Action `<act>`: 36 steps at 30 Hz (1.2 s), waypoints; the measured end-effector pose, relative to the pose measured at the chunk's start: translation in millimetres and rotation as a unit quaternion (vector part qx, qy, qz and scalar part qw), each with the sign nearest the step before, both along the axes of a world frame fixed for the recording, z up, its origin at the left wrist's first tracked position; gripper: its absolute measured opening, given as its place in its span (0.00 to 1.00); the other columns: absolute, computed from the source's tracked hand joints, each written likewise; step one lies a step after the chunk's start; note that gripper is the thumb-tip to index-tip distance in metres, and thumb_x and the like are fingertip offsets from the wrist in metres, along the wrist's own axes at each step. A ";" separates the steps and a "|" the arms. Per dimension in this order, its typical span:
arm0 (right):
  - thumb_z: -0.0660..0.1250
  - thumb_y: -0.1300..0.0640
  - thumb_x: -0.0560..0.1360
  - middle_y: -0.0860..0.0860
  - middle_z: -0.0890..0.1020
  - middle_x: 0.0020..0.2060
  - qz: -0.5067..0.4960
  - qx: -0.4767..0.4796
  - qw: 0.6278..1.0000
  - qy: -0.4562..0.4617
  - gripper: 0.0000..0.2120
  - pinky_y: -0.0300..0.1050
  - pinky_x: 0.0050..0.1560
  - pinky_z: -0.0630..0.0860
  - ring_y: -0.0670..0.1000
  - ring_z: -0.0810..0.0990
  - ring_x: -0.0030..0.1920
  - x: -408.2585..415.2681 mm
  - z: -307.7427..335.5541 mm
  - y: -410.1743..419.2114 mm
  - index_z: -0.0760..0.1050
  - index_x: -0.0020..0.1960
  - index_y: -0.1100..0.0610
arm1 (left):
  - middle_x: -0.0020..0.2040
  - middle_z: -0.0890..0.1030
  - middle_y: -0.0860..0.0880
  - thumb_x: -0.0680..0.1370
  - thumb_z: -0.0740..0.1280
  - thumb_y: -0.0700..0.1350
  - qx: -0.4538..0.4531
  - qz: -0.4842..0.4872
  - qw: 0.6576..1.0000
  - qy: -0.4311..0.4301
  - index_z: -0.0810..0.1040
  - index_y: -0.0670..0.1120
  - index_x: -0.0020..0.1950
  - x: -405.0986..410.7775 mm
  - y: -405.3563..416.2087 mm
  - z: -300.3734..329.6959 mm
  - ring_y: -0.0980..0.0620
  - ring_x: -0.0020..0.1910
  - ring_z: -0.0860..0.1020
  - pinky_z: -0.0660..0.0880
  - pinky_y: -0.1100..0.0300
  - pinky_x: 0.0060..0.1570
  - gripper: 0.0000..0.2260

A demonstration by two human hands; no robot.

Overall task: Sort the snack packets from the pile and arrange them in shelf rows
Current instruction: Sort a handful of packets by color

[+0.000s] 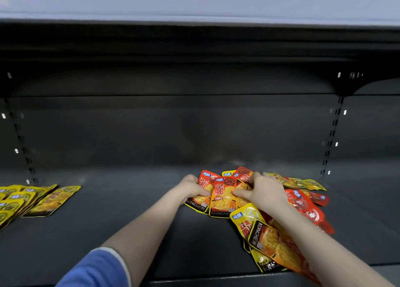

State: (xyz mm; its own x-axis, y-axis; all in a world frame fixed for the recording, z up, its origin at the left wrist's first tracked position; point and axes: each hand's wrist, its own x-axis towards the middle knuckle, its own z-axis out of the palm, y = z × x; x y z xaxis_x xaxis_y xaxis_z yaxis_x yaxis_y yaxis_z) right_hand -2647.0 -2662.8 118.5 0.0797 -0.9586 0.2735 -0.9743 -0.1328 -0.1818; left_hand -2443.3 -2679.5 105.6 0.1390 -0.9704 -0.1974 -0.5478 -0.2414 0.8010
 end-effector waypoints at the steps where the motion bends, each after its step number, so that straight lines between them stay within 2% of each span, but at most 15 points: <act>1: 0.64 0.30 0.67 0.53 0.76 0.57 0.000 0.003 1.000 -0.006 0.35 0.49 0.59 0.71 0.55 0.73 0.61 2.0 -0.3 -1.2 0.72 0.62 0.56 | 0.57 0.80 0.44 0.70 0.75 0.39 0.001 -0.001 1.000 0.012 0.73 0.43 0.56 2.1 0.4 0.5 0.47 0.52 0.80 0.77 0.55 0.54 0.17; 7: 0.62 0.26 0.63 0.53 0.75 0.56 0.003 0.017 1.000 0.011 0.39 0.49 0.58 0.71 0.55 0.73 0.60 20.4 4.7 -4.5 0.72 0.60 0.56 | 0.56 0.81 0.42 0.69 0.75 0.35 0.009 0.021 0.998 0.053 0.72 0.40 0.61 23.7 5.6 -2.0 0.44 0.53 0.81 0.78 0.51 0.53 0.23; 10: 0.62 0.24 0.61 0.53 0.73 0.60 -0.010 0.046 0.998 0.048 0.44 0.49 0.60 0.68 0.55 0.70 0.63 35.2 10.5 -4.3 0.71 0.63 0.56 | 0.56 0.81 0.42 0.68 0.75 0.35 0.004 0.037 0.998 0.050 0.71 0.40 0.61 34.5 9.2 -2.5 0.44 0.53 0.81 0.78 0.50 0.54 0.24; 15: 0.70 0.29 0.60 0.53 0.69 0.65 -0.008 0.098 0.993 0.062 0.43 0.50 0.65 0.65 0.56 0.65 0.68 53.3 17.1 -9.0 0.69 0.66 0.55 | 0.55 0.80 0.43 0.69 0.75 0.35 -0.015 0.074 0.996 0.053 0.70 0.42 0.56 49.6 13.9 -3.2 0.44 0.55 0.79 0.76 0.52 0.55 0.20; 19: 0.74 0.34 0.60 0.54 0.69 0.66 0.019 0.125 0.991 0.047 0.44 0.51 0.66 0.64 0.57 0.63 0.69 60.8 18.7 -13.1 0.65 0.67 0.55 | 0.54 0.80 0.44 0.69 0.75 0.35 -0.026 0.085 0.994 0.070 0.70 0.43 0.55 59.3 21.0 -5.1 0.45 0.52 0.80 0.77 0.52 0.54 0.20; 24: 0.75 0.37 0.61 0.52 0.72 0.65 0.064 0.162 0.984 0.040 0.39 0.51 0.64 0.64 0.57 0.63 0.68 61.8 20.8 -20.6 0.68 0.66 0.53 | 0.55 0.80 0.43 0.69 0.75 0.35 -0.036 0.102 0.990 0.088 0.70 0.43 0.56 68.3 31.3 -6.4 0.44 0.52 0.80 0.77 0.52 0.52 0.20; 27: 0.75 0.39 0.62 0.51 0.72 0.65 0.087 0.181 0.979 0.040 0.36 0.51 0.66 0.63 0.57 0.62 0.69 59.4 22.4 -23.2 0.70 0.66 0.48 | 0.52 0.79 0.44 0.70 0.74 0.34 -0.040 0.108 0.988 0.099 0.71 0.42 0.56 71.1 37.5 -7.3 0.46 0.48 0.79 0.76 0.54 0.49 0.19; 31: 0.77 0.45 0.62 0.51 0.71 0.59 0.137 0.151 0.979 0.000 0.28 0.50 0.63 0.64 0.55 0.65 0.64 56.9 19.4 -23.4 0.71 0.58 0.46 | 0.50 0.80 0.43 0.68 0.74 0.32 -0.054 0.116 0.985 0.112 0.73 0.39 0.57 74.1 43.0 -10.1 0.45 0.47 0.80 0.78 0.51 0.52 0.20; 34: 0.78 0.48 0.62 0.48 0.74 0.49 0.182 0.085 0.979 -0.017 0.23 0.47 0.55 0.65 0.54 0.68 0.58 57.3 13.7 -19.3 0.69 0.50 0.47 | 0.53 0.81 0.42 0.68 0.75 0.33 -0.060 0.129 0.983 0.118 0.72 0.39 0.59 76.2 46.5 -9.6 0.44 0.48 0.80 0.78 0.52 0.50 0.22; 36: 0.77 0.50 0.63 0.46 0.75 0.43 0.200 0.075 0.976 -0.029 0.23 0.47 0.55 0.66 0.54 0.68 0.58 57.8 11.1 -16.6 0.69 0.52 0.49 | 0.54 0.80 0.41 0.68 0.75 0.32 -0.064 0.140 0.980 0.123 0.72 0.39 0.60 76.7 48.0 -9.3 0.44 0.48 0.80 0.78 0.52 0.50 0.23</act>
